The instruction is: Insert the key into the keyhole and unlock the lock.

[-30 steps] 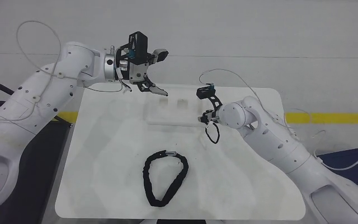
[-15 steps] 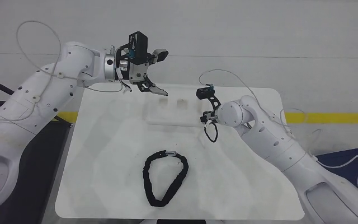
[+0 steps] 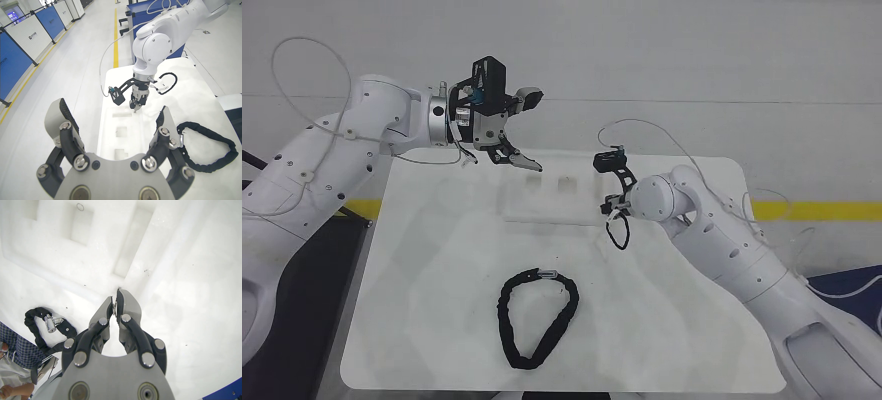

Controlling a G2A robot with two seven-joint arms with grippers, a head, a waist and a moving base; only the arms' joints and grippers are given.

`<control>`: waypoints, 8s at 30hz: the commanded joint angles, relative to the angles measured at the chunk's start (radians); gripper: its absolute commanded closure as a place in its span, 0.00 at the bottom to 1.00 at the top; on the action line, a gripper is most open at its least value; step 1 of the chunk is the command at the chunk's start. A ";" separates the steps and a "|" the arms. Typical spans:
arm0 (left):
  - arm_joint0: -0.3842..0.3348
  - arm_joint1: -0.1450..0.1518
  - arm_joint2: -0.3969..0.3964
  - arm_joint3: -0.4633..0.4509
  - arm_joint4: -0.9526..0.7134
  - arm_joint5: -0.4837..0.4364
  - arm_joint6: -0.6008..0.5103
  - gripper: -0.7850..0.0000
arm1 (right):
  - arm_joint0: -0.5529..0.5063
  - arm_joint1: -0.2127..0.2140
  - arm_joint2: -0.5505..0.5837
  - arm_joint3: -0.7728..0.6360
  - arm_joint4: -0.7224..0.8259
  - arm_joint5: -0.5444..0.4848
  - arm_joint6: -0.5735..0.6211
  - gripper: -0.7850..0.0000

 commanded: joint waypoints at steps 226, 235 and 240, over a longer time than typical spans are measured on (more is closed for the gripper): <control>0.679 0.151 -0.581 -0.677 0.321 0.035 -0.169 1.00 | -0.657 0.226 0.812 -0.702 0.695 -0.705 0.039 1.00; 0.659 0.118 -0.561 -0.701 0.393 0.120 -0.187 1.00 | -0.654 0.229 0.783 -0.712 0.698 -0.625 0.024 1.00; 0.659 0.116 -0.560 -0.698 0.396 0.124 -0.185 1.00 | -0.654 0.229 0.783 -0.712 0.698 -0.625 0.024 1.00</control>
